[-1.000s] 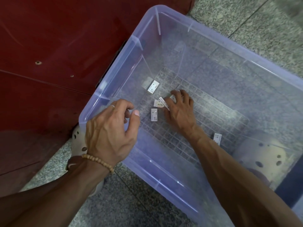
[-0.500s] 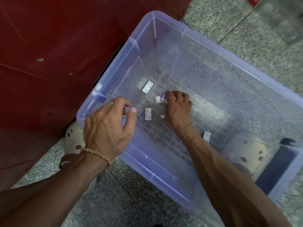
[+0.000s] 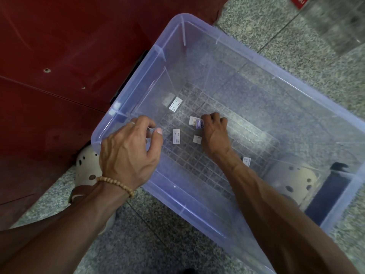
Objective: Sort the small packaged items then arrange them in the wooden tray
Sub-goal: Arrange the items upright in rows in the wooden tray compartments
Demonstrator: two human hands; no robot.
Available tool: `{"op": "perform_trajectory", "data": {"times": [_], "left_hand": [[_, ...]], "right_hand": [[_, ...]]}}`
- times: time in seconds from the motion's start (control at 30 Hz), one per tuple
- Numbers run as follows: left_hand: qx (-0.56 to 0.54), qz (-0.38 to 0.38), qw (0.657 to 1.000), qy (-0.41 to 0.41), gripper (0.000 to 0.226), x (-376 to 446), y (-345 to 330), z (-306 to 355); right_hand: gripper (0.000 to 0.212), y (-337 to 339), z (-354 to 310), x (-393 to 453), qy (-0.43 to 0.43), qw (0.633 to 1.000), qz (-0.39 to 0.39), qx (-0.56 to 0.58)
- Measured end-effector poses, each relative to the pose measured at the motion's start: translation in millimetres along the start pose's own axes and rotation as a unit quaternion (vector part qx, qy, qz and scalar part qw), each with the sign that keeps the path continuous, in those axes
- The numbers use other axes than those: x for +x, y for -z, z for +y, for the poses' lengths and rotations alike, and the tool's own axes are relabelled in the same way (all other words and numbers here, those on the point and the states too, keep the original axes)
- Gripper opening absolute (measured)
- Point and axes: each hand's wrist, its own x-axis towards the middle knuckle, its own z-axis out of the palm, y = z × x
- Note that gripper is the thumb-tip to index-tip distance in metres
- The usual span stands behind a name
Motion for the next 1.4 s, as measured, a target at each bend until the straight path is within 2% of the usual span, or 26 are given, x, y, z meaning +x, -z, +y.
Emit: {"op": "perform_trajectory", "data": {"times": [0.07, 0.17, 0.33, 0.6, 0.67, 0.73, 0.83, 0.93, 1.03, 1.13, 1.27, 1.4], "left_hand": [[-0.009, -0.003, 1.0, 0.001, 0.023, 0, 0, 0], [-0.01, -0.002, 1.0, 0.0, 0.024, 0, 0, 0], [-0.003, -0.007, 1.0, -0.005, 0.024, 0, 0, -1], [-0.006, -0.01, 1.0, -0.004, 0.025, 1, 1, -2], [0.0, -0.015, 1.0, -0.004, 0.026, 1, 1, -2], [0.003, -0.022, 1.0, -0.007, 0.028, 1, 2, -2], [-0.002, -0.038, 0.999, -0.015, 0.03, 1, 3, -1], [-0.033, -0.074, 0.997, -0.013, 0.029, 2, 8, 0], [-0.128, -0.108, 0.986, 0.006, 0.027, 3, 27, 7], [-0.219, -0.134, 0.966, 0.033, 0.033, 3, 53, 23], [-0.309, -0.122, 0.943, 0.029, 0.039, -2, 96, 44], [-0.377, -0.087, 0.922, 0.012, 0.028, -13, 136, 51]], "right_hand": [[0.037, 6, 0, -9, 0.004, 1.0, 0.016, 0.02], [0.027, 7, 2, -33, 0.058, 0.998, 0.008, 0.002], [0.036, -11, 5, -43, 0.044, 0.994, -0.05, -0.088], [0.026, -21, 6, -31, 0.081, 0.986, -0.024, -0.146], [0.022, -16, 4, -31, 0.043, 0.996, -0.049, -0.068], [0.015, -3, 0, -34, -0.02, 0.994, -0.047, 0.102], [0.016, 37, -19, -40, -0.084, 0.949, -0.101, 0.286], [0.017, 84, -41, -53, -0.074, 0.916, -0.136, 0.371], [0.014, 125, -60, -69, -0.05, 0.868, -0.188, 0.457], [0.014, 160, -77, -81, -0.007, 0.85, -0.224, 0.477], [0.025, 210, -104, -95, 0.064, 0.867, -0.227, 0.439], [0.026, 252, -134, -113, 0.117, 0.887, -0.198, 0.4]]}}
